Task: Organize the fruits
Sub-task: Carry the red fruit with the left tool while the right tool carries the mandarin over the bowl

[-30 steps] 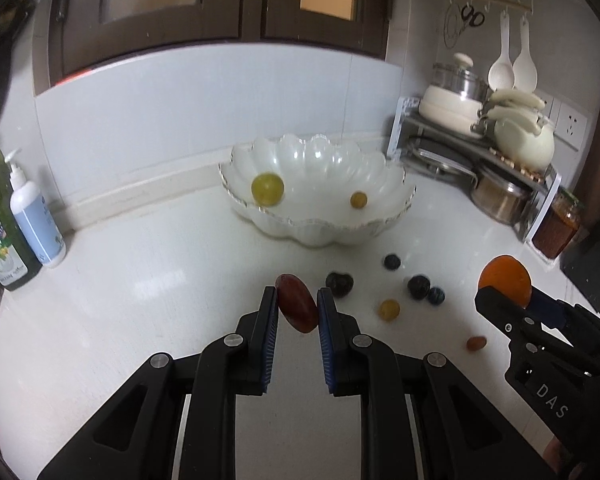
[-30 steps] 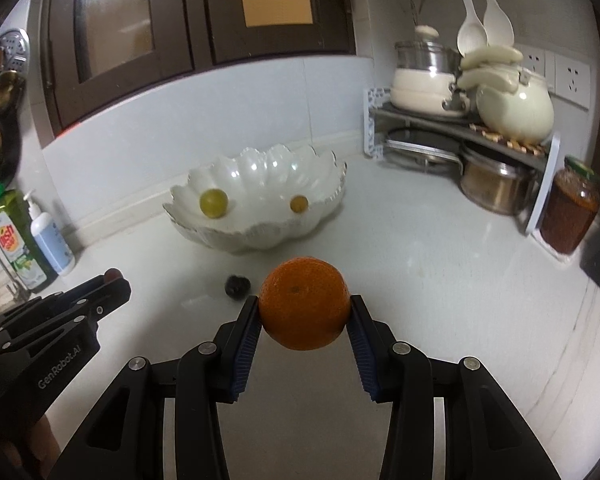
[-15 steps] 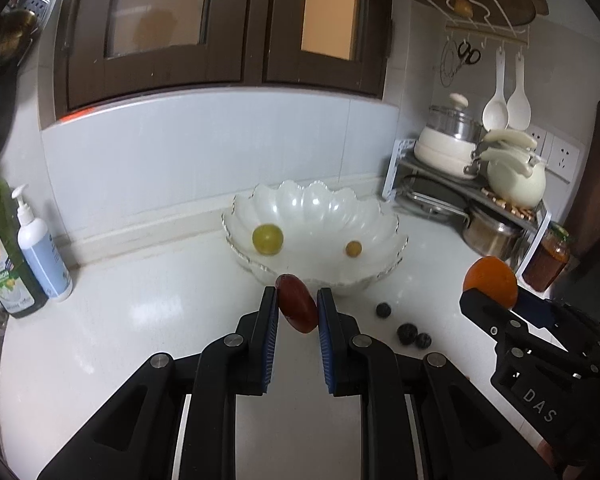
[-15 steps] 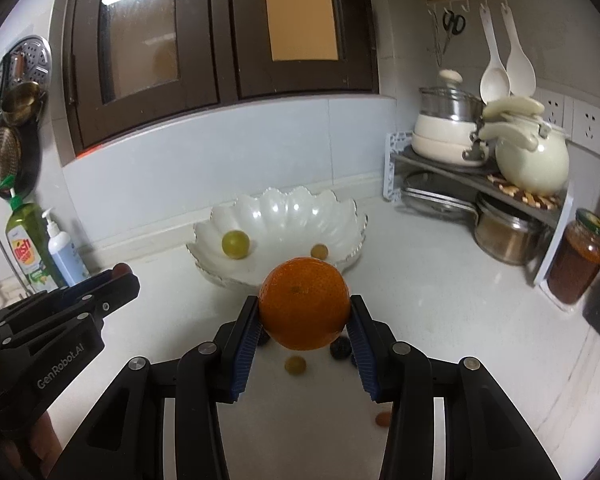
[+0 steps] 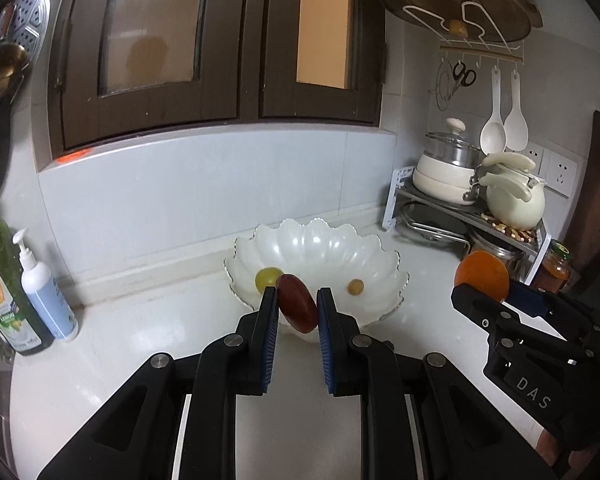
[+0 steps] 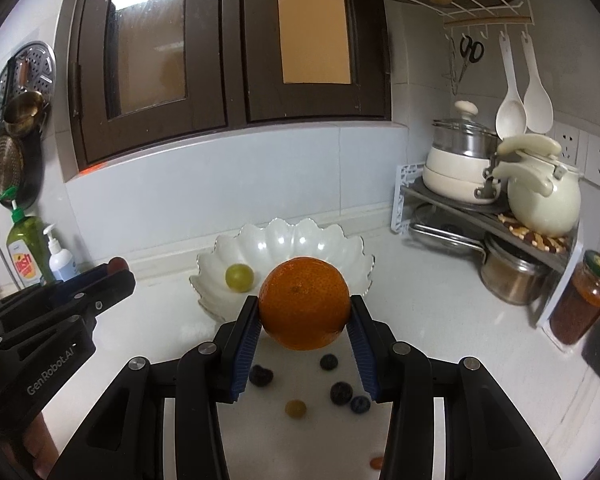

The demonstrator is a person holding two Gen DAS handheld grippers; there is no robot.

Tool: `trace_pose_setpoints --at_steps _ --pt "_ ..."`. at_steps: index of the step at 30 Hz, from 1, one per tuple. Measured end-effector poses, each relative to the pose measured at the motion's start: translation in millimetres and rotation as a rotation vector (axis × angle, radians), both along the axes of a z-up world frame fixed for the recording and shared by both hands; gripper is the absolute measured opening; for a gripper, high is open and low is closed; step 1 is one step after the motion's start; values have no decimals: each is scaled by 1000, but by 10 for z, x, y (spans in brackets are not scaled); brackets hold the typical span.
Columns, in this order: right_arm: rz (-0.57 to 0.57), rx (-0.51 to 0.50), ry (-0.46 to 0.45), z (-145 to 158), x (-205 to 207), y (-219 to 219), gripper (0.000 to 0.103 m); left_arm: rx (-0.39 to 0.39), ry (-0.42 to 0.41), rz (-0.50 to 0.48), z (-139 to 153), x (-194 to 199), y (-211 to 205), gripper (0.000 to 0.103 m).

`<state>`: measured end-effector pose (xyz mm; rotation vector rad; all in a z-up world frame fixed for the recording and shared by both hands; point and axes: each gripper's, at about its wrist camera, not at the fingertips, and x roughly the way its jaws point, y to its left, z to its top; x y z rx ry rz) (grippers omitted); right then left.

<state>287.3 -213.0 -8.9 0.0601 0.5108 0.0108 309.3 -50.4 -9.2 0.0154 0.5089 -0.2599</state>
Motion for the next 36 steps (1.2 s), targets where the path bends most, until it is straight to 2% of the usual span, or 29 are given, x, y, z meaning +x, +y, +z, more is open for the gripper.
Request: trace_pose_setpoints --at_steps 9,15,22,36 --pt "16 14 24 33 264 -68 45 15 -18 -3 96 210 -77 20" --pt "24 12 21 91 440 -109 45 24 1 -10 130 422 -112 20" --pt "32 -3 45 110 704 -114 45 45 42 -2 113 713 -146 20" --pt "70 -26 186 -69 1323 -61 45 88 186 -4 -94 1315 -193 20"
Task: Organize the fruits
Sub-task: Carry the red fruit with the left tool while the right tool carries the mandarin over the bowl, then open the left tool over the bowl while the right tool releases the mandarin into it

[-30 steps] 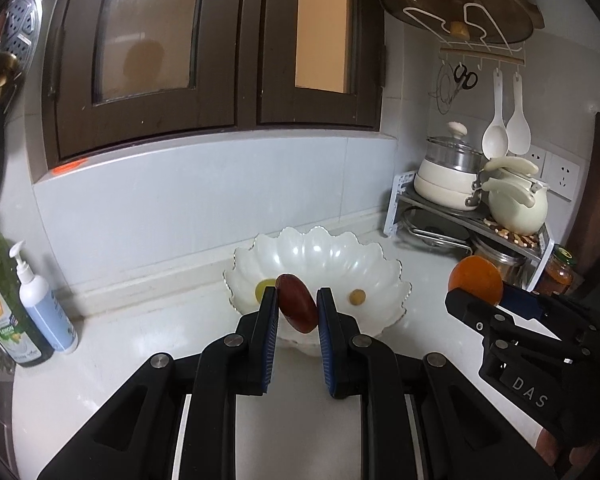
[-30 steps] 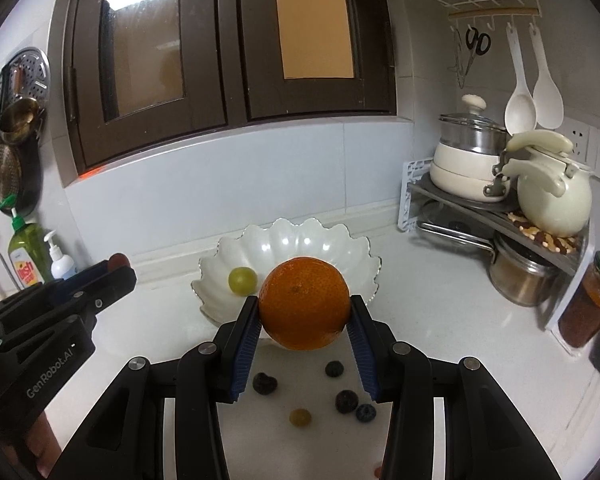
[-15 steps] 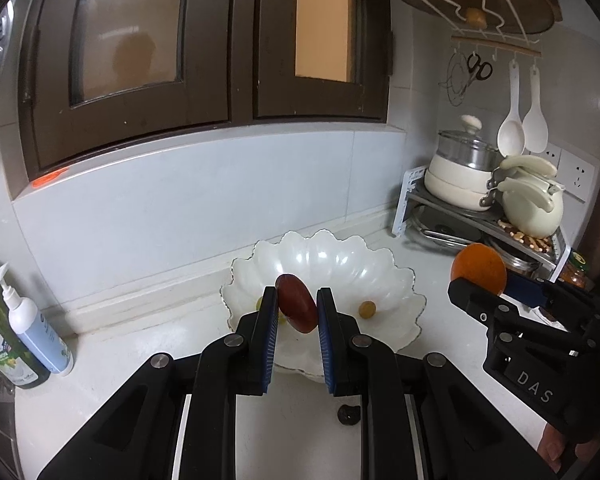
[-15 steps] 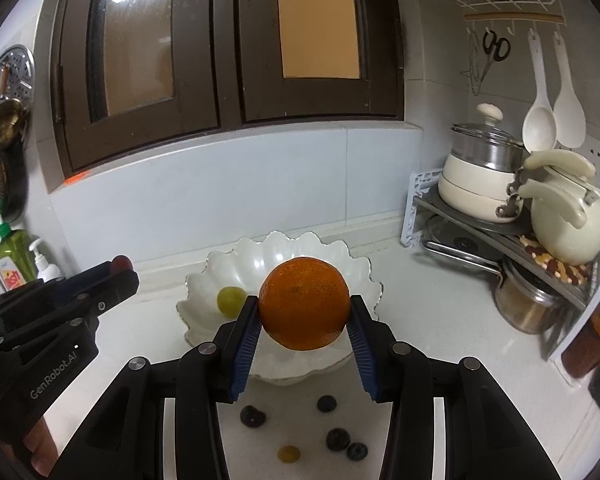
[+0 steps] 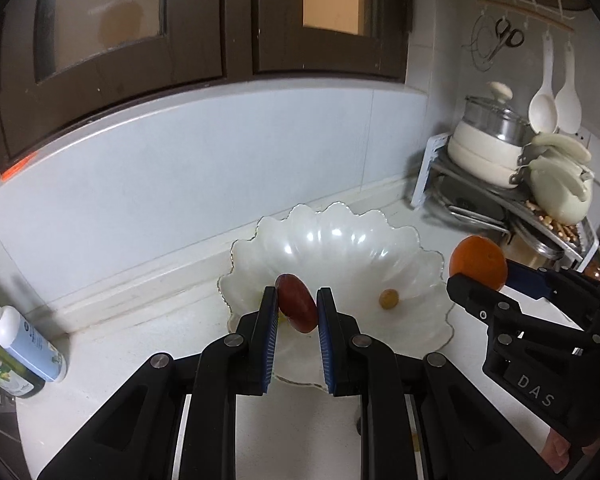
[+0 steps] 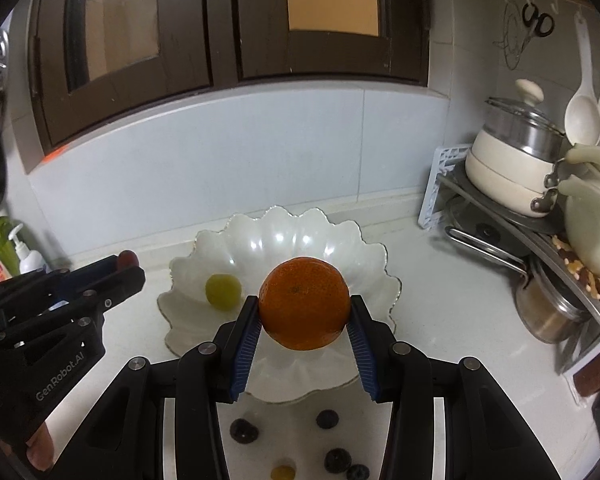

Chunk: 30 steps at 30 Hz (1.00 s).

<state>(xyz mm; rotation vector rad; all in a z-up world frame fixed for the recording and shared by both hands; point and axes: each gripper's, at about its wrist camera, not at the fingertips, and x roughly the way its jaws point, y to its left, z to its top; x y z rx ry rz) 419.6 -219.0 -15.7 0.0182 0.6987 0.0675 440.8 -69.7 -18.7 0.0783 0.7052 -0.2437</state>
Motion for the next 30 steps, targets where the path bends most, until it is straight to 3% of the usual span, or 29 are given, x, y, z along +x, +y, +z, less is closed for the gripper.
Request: trace_pose_setpoints --at_steps 16,30 --pt "58 -13 250 -532 566 -29 45 24 229 -27 -518 573 -172 20" --pt "74 -21 351 -797 780 -50 45 54 348 -42 -834 770 -232 21"
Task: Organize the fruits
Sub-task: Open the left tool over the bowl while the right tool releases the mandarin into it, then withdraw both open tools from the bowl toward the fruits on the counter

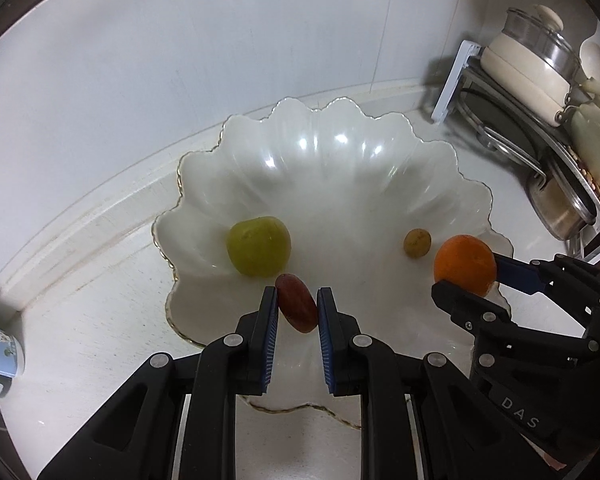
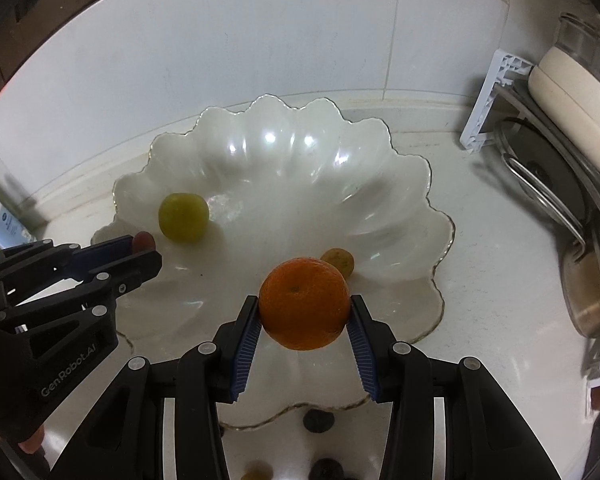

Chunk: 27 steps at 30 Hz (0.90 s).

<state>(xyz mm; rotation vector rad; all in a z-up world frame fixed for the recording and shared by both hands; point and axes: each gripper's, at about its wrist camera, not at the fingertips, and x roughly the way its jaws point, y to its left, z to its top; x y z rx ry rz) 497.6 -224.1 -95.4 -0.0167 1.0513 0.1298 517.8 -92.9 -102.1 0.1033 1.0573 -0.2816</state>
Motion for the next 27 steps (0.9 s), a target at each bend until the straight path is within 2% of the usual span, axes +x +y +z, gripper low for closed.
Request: trace_pose_setpoints --at_steps 7,8,10,11,14,19,27 --pt "4 17 32 -71 46 -12 46 10 34 -16 -39 18 -19 23" --pt "5 20 35 -78 49 -15 46 11 38 -17 -46 15 -20 26" --pt "0 18 39 -88 46 -26 48 10 37 -11 -44 13 -12 41" --pt "-3 10 32 -79 42 -32 52 13 30 -8 -35 7 -6 42" --pt "-9 -4 6 -27 19 -47 56 32 23 -1 -22 -11 -3 44" --pt "-27 -7 -19 52 -44 -82 56 26 10 14 40 -73 33 46" --pt "-43 16 -59 216 -232 -119 56 32 -56 27 277 -254 62 47"
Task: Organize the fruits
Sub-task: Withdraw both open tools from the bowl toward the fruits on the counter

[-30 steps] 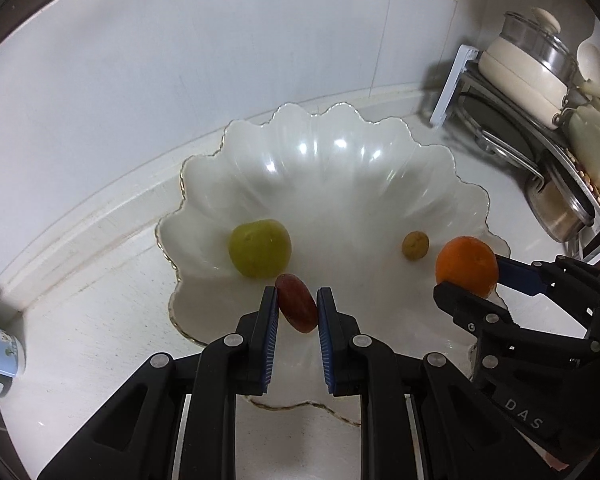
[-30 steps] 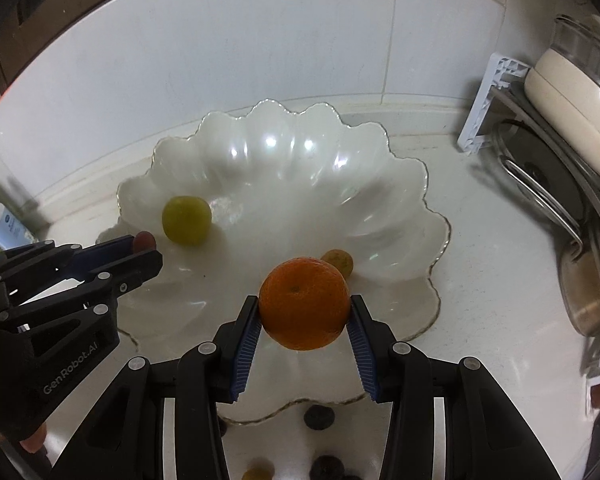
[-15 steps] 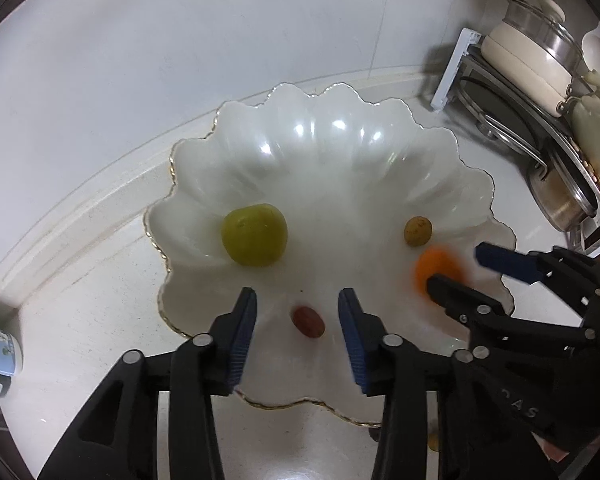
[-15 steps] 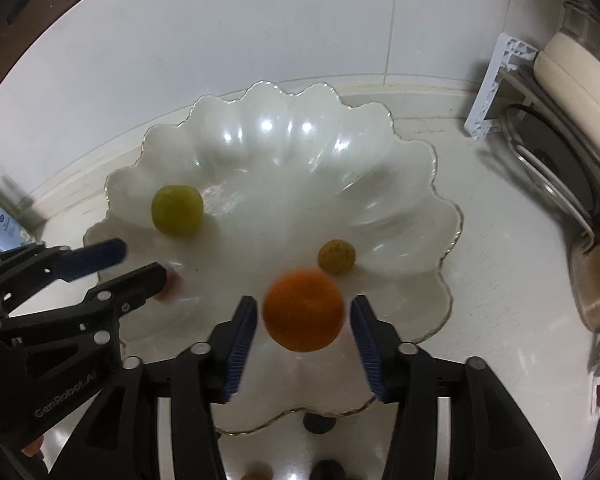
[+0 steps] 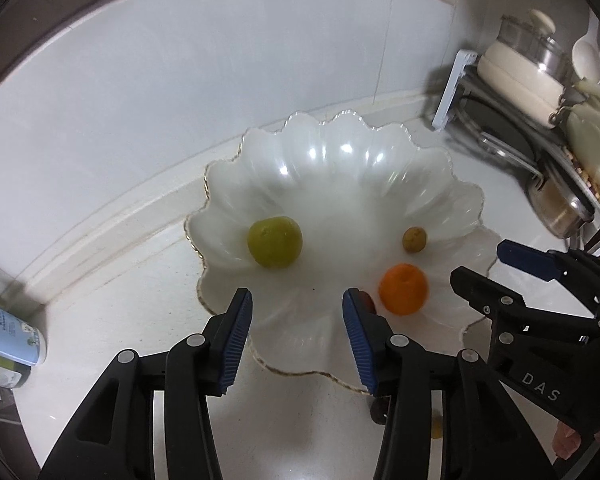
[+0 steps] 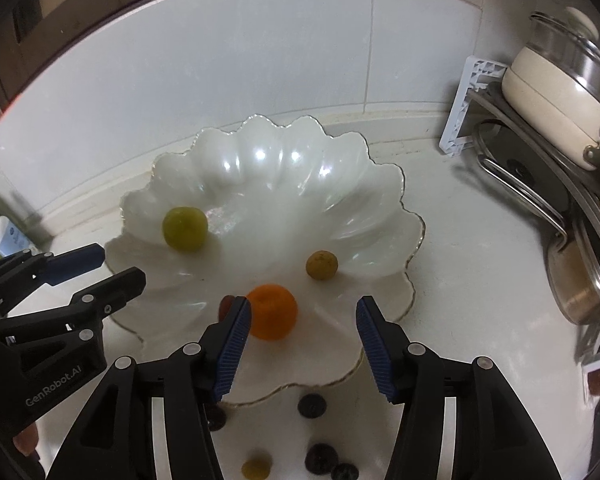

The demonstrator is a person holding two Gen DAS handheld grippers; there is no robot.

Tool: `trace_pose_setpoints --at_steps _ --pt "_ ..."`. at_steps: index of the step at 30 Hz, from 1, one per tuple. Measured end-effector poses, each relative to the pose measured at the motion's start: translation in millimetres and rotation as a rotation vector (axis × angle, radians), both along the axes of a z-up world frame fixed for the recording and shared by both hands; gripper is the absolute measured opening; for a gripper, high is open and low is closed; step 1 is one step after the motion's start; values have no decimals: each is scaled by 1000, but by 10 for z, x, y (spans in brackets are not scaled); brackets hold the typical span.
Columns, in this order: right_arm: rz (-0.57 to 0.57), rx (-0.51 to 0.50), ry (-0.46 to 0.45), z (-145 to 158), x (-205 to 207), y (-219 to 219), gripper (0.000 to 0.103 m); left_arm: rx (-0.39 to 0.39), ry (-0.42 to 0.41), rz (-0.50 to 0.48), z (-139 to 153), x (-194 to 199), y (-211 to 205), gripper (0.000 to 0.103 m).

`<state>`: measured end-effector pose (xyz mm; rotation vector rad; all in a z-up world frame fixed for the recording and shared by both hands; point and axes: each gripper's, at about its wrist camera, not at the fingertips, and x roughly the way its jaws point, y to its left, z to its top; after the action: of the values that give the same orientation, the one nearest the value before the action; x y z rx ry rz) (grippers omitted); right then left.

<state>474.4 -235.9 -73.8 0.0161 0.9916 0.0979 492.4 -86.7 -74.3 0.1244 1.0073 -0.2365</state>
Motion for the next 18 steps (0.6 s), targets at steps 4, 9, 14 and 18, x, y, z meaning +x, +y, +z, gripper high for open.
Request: trace_pose_setpoints --at_steps 4,9,14,18 --pt "-13 0 -38 124 -119 -27 56 -11 -36 -3 149 -128 20 47" --pt "-40 -6 -106 316 -310 -67 56 -32 -84 -4 318 -279 53 48" --pt "-53 -4 -168 498 -503 -77 56 -74 -113 -15 440 -414 90 48" --pt "-67 -8 -208 601 -656 -61 56 -93 -145 -26 561 -579 90 48"
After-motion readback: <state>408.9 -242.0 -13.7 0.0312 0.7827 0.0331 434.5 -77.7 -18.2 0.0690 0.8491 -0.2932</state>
